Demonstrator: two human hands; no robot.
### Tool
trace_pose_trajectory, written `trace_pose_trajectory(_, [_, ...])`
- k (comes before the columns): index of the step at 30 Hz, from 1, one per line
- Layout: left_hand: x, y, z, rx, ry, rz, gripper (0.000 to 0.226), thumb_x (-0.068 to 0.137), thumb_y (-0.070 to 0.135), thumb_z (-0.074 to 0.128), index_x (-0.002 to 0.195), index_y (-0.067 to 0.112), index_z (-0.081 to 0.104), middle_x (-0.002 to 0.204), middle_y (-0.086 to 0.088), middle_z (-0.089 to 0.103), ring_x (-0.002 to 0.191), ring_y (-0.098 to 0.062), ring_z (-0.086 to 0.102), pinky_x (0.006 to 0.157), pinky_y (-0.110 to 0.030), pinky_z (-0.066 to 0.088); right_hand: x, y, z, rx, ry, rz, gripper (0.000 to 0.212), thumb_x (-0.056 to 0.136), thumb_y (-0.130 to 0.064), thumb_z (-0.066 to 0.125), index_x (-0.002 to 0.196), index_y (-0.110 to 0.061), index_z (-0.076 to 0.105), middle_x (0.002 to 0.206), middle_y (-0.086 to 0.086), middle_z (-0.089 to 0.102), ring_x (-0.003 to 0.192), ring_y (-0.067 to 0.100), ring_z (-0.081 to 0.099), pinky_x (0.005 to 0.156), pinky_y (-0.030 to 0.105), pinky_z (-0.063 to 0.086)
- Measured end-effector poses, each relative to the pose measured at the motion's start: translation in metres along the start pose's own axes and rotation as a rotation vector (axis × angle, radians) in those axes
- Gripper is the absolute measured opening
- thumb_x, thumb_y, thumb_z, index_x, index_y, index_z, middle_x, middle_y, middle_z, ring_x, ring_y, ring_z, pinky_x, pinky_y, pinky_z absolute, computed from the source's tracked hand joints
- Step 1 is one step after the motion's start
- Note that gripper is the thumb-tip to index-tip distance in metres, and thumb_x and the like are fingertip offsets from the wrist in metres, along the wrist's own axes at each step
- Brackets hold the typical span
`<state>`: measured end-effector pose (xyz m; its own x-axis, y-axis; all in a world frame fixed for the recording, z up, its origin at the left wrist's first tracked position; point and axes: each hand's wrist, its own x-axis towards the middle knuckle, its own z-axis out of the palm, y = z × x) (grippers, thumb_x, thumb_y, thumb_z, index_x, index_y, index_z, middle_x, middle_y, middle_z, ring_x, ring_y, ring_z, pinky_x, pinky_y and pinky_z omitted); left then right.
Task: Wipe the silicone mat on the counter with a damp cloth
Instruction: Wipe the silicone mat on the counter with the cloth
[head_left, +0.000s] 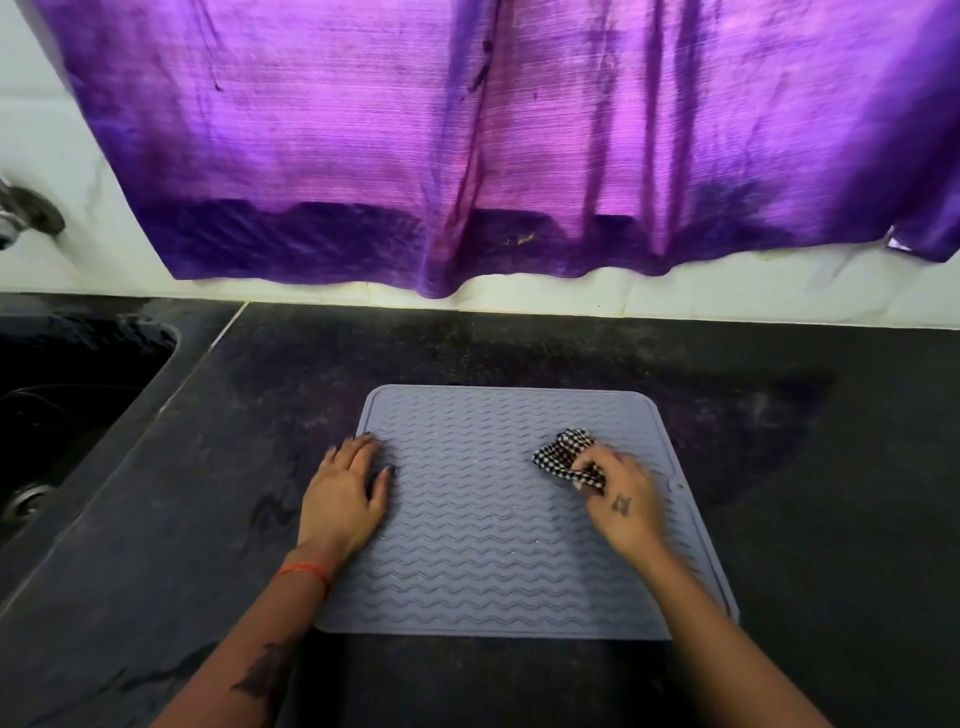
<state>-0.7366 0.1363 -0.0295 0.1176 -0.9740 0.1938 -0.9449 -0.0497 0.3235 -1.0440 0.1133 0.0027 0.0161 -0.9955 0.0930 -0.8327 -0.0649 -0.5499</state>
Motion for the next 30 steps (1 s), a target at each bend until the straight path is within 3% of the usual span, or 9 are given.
trace_pose_trajectory(2, [0.001, -0.002, 0.001, -0.001, 0.005, 0.001, 0.067, 0.084, 0.049, 0.023, 0.128, 0.008, 0.054, 0.136, -0.01, 0.052, 0.129, -0.028, 0.045, 0.113, -0.032, 0.019, 0.008, 0.008, -0.008, 0.127, 0.078, -0.01, 0.028, 0.076, -0.003, 0.065, 0.09, -0.027, 0.059, 0.1, 0.009, 0.065, 0.096, 0.031, 0.057, 0.078, 0.034, 0.044])
trace_pose_trajectory(6, [0.0, -0.002, 0.002, -0.012, 0.017, -0.01, 0.065, 0.085, 0.047, 0.023, 0.127, 0.008, 0.055, 0.134, -0.01, 0.054, 0.131, -0.029, 0.042, 0.114, -0.035, 0.02, 0.023, 0.029, -0.029, -0.037, 0.277, 0.212, 0.02, 0.081, -0.008, 0.06, 0.098, -0.019, 0.058, 0.104, 0.016, 0.06, 0.097, 0.038, 0.051, 0.077, 0.036, 0.04])
trace_pose_trajectory(10, [0.001, -0.002, 0.002, -0.008, 0.02, -0.015, 0.066, 0.085, 0.047, 0.023, 0.127, 0.008, 0.055, 0.134, -0.011, 0.054, 0.132, -0.03, 0.041, 0.114, -0.035, 0.019, 0.023, 0.034, -0.018, -0.279, 0.164, 0.361, 0.024, 0.086, -0.02, 0.054, 0.11, -0.022, 0.054, 0.122, 0.019, 0.048, 0.102, 0.038, 0.044, 0.087, 0.041, 0.039])
trace_pose_trajectory(15, [0.003, -0.003, 0.003, -0.018, 0.02, -0.014, 0.067, 0.084, 0.048, 0.023, 0.128, 0.008, 0.054, 0.135, -0.011, 0.052, 0.133, -0.031, 0.038, 0.115, -0.037, 0.018, 0.01, 0.013, 0.004, -0.265, 0.147, 0.13, 0.027, 0.081, -0.012, 0.059, 0.106, -0.021, 0.058, 0.121, 0.015, 0.052, 0.106, 0.035, 0.044, 0.086, 0.036, 0.039])
trace_pose_trajectory(18, [0.002, -0.003, 0.002, -0.025, 0.028, -0.02, 0.067, 0.084, 0.048, 0.023, 0.127, 0.007, 0.055, 0.135, -0.011, 0.053, 0.133, -0.032, 0.039, 0.114, -0.037, 0.018, 0.013, 0.01, 0.006, -0.015, 0.041, -0.116, 0.025, 0.076, -0.005, 0.067, 0.097, -0.018, 0.063, 0.112, 0.008, 0.062, 0.104, 0.03, 0.053, 0.08, 0.029, 0.037])
trace_pose_trajectory(20, [0.001, -0.003, 0.002, -0.033, 0.036, -0.03, 0.067, 0.084, 0.047, 0.024, 0.126, 0.007, 0.056, 0.135, -0.012, 0.053, 0.132, -0.033, 0.04, 0.114, -0.037, 0.018, 0.021, 0.012, -0.002, 0.144, 0.084, -0.168, 0.024, 0.073, 0.0, 0.07, 0.091, -0.015, 0.065, 0.101, 0.004, 0.067, 0.096, 0.026, 0.06, 0.076, 0.026, 0.04])
trace_pose_trajectory(23, [-0.001, -0.003, 0.0, -0.052, 0.054, -0.056, 0.066, 0.084, 0.047, 0.024, 0.125, 0.006, 0.056, 0.134, -0.012, 0.054, 0.131, -0.033, 0.041, 0.114, -0.038, 0.019, 0.032, 0.02, -0.013, 0.07, 0.27, -0.025, 0.023, 0.076, -0.001, 0.064, 0.093, -0.016, 0.063, 0.107, 0.009, 0.064, 0.095, 0.033, 0.056, 0.077, 0.034, 0.043])
trace_pose_trajectory(26, [-0.001, -0.002, 0.0, -0.061, 0.055, -0.069, 0.067, 0.083, 0.047, 0.024, 0.125, 0.006, 0.056, 0.133, -0.013, 0.054, 0.131, -0.034, 0.041, 0.114, -0.039, 0.019, 0.037, 0.022, -0.012, -0.156, 0.163, 0.272, 0.019, 0.083, -0.015, 0.058, 0.102, -0.019, 0.058, 0.12, 0.016, 0.053, 0.102, 0.037, 0.046, 0.082, 0.036, 0.04])
trace_pose_trajectory(30, [0.001, -0.003, 0.002, -0.052, 0.04, -0.064, 0.068, 0.083, 0.048, 0.023, 0.126, 0.007, 0.056, 0.135, -0.012, 0.053, 0.132, -0.032, 0.039, 0.115, -0.037, 0.018, 0.032, 0.004, 0.002, -0.256, 0.092, 0.202, 0.02, 0.081, -0.019, 0.058, 0.1, -0.023, 0.059, 0.113, 0.011, 0.058, 0.102, 0.032, 0.047, 0.082, 0.032, 0.039])
